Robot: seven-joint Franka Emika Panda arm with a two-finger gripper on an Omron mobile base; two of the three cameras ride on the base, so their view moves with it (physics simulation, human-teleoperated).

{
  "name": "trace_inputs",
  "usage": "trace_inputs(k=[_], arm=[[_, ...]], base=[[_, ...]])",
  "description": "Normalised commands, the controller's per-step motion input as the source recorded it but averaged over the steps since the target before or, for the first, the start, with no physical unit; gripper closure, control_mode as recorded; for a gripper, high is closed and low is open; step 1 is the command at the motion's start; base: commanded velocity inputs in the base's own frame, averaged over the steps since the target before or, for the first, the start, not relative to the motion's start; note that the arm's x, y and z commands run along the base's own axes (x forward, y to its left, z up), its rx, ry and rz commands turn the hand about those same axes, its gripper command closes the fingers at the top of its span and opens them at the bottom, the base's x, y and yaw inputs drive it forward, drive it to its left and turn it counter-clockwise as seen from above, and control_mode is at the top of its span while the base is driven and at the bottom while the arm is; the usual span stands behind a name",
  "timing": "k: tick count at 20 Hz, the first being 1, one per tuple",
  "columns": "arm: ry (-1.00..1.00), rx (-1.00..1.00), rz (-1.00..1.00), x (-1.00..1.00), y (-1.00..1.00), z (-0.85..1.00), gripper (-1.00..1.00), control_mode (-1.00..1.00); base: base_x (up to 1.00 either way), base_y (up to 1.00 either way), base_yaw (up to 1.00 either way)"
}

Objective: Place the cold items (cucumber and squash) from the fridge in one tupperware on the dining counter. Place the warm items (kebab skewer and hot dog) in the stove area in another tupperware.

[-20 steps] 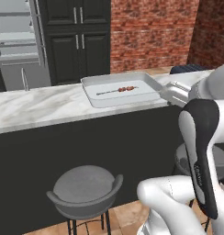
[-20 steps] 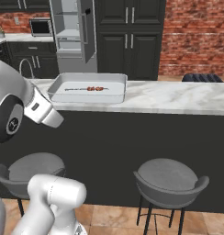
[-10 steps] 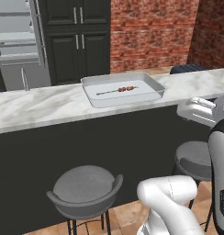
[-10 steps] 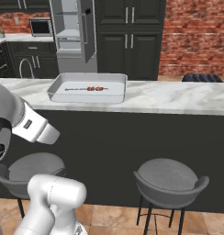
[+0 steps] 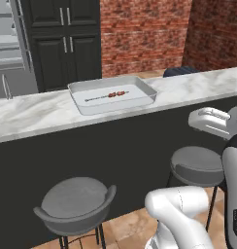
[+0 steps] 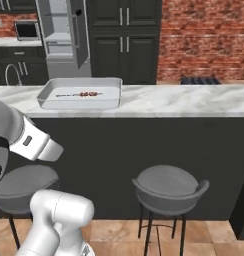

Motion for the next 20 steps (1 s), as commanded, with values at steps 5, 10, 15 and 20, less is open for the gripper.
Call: trace_inputs(k=[5,10,15,20], arm=[[0.0,0.0,0.0,0.0,0.0,0.0,-1.0,1.0],[0.0,0.0,0.0,0.0,0.0,0.0,-1.0,1.0],[0.0,0.0,0.0,0.0,0.0,0.0,-1.0,1.0],[0.0,0.0,0.0,0.0,0.0,0.0,-1.0,1.0]], base=[[-0.08,-0.95,-0.44],[-0.06,-1.0,-0.22],[0.0,-1.0,-0.03],[0.0,-1.0,0.0]])
